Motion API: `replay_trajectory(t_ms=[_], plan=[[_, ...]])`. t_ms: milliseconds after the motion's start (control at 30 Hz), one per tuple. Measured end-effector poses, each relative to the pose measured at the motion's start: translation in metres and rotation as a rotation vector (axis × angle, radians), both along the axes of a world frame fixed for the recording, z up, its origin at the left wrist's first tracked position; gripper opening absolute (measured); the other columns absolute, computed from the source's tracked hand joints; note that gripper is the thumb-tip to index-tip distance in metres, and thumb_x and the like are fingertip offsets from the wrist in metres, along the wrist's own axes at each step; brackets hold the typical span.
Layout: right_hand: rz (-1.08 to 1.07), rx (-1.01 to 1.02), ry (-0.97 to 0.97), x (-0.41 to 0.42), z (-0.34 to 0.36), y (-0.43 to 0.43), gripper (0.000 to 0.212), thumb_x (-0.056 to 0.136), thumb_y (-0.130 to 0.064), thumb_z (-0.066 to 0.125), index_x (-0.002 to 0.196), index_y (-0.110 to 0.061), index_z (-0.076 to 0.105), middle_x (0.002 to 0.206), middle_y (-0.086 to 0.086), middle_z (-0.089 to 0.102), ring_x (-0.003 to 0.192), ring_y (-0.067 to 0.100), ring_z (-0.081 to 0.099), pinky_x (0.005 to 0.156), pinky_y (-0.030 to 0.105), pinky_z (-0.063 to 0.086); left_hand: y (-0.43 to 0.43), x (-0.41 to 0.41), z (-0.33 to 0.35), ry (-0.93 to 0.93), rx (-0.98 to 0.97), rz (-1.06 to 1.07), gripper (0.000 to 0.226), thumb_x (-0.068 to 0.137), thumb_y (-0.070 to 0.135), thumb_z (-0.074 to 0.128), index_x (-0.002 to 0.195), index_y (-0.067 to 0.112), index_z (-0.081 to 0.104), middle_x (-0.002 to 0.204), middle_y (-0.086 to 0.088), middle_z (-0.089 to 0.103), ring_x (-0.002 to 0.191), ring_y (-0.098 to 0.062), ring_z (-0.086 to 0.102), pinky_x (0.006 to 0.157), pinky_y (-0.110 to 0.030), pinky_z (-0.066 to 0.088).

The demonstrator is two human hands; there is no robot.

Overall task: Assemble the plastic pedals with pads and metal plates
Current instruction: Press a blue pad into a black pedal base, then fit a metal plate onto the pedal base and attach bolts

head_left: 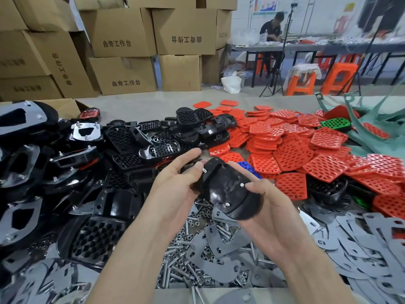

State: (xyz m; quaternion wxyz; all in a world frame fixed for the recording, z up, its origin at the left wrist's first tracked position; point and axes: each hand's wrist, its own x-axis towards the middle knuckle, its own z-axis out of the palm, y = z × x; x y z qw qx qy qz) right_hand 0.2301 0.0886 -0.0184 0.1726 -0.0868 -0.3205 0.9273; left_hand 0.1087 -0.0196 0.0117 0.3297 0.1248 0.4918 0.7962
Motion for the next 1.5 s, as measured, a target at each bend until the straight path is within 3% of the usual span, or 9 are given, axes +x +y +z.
replay_trajectory(t_ms=[133, 300, 500, 733, 967, 1100, 1167, 1300, 1500], plan=[[0.014, -0.026, 0.079, 0.0, 0.003, -0.004, 0.059, 0.082, -0.009, 0.057, 0.141, -0.005, 0.059, 0.14, 0.02, 0.063, 0.127, 0.031, 0.064, 0.095, 0.038, 0.058, 0.008, 0.009, -0.004, 0.057, 0.006, 0.068, 0.023, 0.097, 0.002, 0.057, 0.112, 0.013, 0.069, 0.11, -0.013, 0.075, 0.098, -0.02, 0.07, 0.092, -0.034, 0.057], [0.031, 0.0, 0.088, -0.005, 0.002, -0.014, 0.056, 0.079, 0.003, 0.058, 0.136, 0.008, 0.057, 0.14, 0.031, 0.057, 0.127, 0.034, 0.061, 0.111, 0.044, 0.046, 0.012, 0.014, -0.015, 0.025, -0.015, 0.084, 0.019, 0.098, 0.01, 0.058, 0.112, 0.016, 0.069, 0.096, -0.003, 0.076, 0.086, -0.014, 0.072, 0.072, -0.025, 0.06], [-0.03, -0.053, 0.094, -0.014, -0.004, -0.028, 0.046, 0.085, 0.003, 0.062, 0.131, 0.006, 0.063, 0.132, 0.026, 0.066, 0.124, 0.032, 0.065, 0.099, 0.035, 0.057, 0.014, 0.015, -0.017, 0.027, -0.073, 0.075, 0.02, 0.104, 0.019, 0.052, 0.106, 0.017, 0.072, 0.096, -0.005, 0.075, 0.087, -0.018, 0.072, 0.081, -0.035, 0.06], [-0.059, -0.074, 0.026, -0.017, -0.006, -0.028, 0.042, 0.079, 0.003, 0.062, 0.121, 0.006, 0.07, 0.126, 0.025, 0.069, 0.114, 0.03, 0.071, 0.094, 0.034, 0.059, 0.013, 0.015, -0.018, 0.256, -0.236, 0.092, 0.031, 0.108, 0.027, 0.042, 0.105, 0.025, 0.072, 0.109, -0.007, 0.074, 0.105, -0.026, 0.07, 0.099, -0.047, 0.054], [0.029, -0.155, 0.05, -0.015, -0.007, -0.03, 0.049, 0.076, 0.006, 0.063, 0.125, 0.007, 0.068, 0.13, 0.025, 0.067, 0.117, 0.033, 0.069, 0.1, 0.039, 0.056, 0.007, 0.016, -0.021, 0.676, -0.327, 0.18, 0.029, 0.109, 0.036, 0.032, 0.112, 0.036, 0.06, 0.111, 0.015, 0.069, 0.111, -0.007, 0.063, 0.1, -0.038, 0.049], [0.007, -0.046, 0.096, -0.015, -0.006, -0.029, 0.042, 0.079, 0.004, 0.065, 0.121, 0.003, 0.07, 0.132, 0.024, 0.067, 0.12, 0.032, 0.068, 0.101, 0.038, 0.056, -0.004, 0.008, -0.01, 0.849, -0.471, 0.158, 0.03, 0.108, 0.04, 0.032, 0.128, 0.033, 0.053, 0.11, 0.023, 0.061, 0.107, 0.015, 0.052, 0.09, -0.014, 0.04], [-0.026, 0.019, 0.079, -0.014, -0.006, -0.028, 0.038, 0.08, 0.002, 0.067, 0.117, 0.0, 0.074, 0.128, 0.022, 0.069, 0.118, 0.03, 0.069, 0.093, 0.034, 0.059, -0.018, 0.001, 0.0, 0.919, -0.575, 0.148, 0.027, 0.107, 0.041, 0.037, 0.128, 0.035, 0.052, 0.108, 0.024, 0.059, 0.102, 0.018, 0.051, 0.083, -0.01, 0.04], [-0.084, 0.079, 0.025, -0.013, -0.009, -0.028, 0.03, 0.079, -0.001, 0.065, 0.104, -0.007, 0.081, 0.116, 0.02, 0.075, 0.105, 0.026, 0.075, 0.078, 0.026, 0.061, -0.065, 0.006, 0.007, 1.056, -0.843, -0.041, 0.019, 0.104, 0.042, 0.044, 0.116, 0.045, 0.058, 0.1, 0.026, 0.063, 0.09, 0.015, 0.056, 0.073, -0.01, 0.049], [-0.159, 0.058, -0.026, -0.016, -0.014, -0.028, 0.029, 0.071, 0.0, 0.069, 0.098, -0.003, 0.079, 0.109, 0.019, 0.077, 0.096, 0.023, 0.077, 0.075, 0.027, 0.061, -0.111, 0.028, -0.018, 1.256, -1.058, -0.27, 0.024, 0.104, 0.039, 0.043, 0.124, 0.042, 0.056, 0.109, 0.029, 0.051, 0.109, 0.011, 0.044, 0.093, -0.013, 0.037]])
